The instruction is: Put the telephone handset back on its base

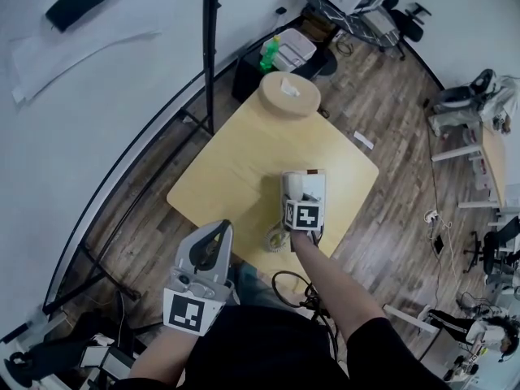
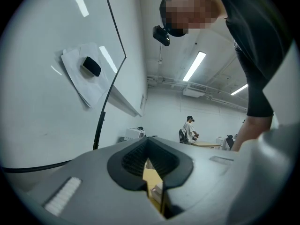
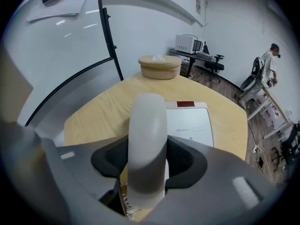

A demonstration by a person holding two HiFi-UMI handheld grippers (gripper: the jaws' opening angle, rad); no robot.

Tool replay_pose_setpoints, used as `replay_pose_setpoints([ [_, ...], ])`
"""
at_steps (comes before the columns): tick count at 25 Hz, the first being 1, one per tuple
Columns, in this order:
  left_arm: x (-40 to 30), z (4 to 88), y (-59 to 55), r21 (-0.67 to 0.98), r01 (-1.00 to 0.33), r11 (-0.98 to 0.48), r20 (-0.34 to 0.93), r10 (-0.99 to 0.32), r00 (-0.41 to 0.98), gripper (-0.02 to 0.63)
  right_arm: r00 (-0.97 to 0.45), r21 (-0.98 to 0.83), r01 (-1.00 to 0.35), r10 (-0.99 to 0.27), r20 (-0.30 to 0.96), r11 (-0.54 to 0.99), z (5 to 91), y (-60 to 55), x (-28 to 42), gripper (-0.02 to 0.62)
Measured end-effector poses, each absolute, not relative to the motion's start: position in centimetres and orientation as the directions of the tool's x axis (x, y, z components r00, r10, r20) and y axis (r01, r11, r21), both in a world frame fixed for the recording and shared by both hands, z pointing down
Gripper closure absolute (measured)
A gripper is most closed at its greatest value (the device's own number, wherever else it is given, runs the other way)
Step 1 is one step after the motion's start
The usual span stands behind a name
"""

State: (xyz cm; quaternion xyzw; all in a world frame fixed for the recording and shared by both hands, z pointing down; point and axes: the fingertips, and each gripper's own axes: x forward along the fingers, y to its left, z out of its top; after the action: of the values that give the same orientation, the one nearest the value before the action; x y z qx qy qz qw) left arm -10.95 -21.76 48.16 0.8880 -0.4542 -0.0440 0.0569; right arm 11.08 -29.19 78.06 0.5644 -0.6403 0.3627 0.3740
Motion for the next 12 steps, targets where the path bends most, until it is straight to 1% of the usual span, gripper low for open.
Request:
replay_pose_setpoints([
  [4, -11.3, 48.4, -21.7, 0.147, -0.803, -0.578, -0.023, -0.813, 0.581, 0.606, -0.062, -0.029, -0.996, -0.436, 0.898, 0.083, 78.6, -29.2, 11.2, 0.364],
  [12, -11.3, 48.7, -21.6, 0.156, -0.799, -0.581, -0.021, -0.810, 0.586, 0.606, -0.058, -0.009, -0.993, -0.406, 0.912, 0.122, 79.5, -29.5, 10.7, 0.359],
])
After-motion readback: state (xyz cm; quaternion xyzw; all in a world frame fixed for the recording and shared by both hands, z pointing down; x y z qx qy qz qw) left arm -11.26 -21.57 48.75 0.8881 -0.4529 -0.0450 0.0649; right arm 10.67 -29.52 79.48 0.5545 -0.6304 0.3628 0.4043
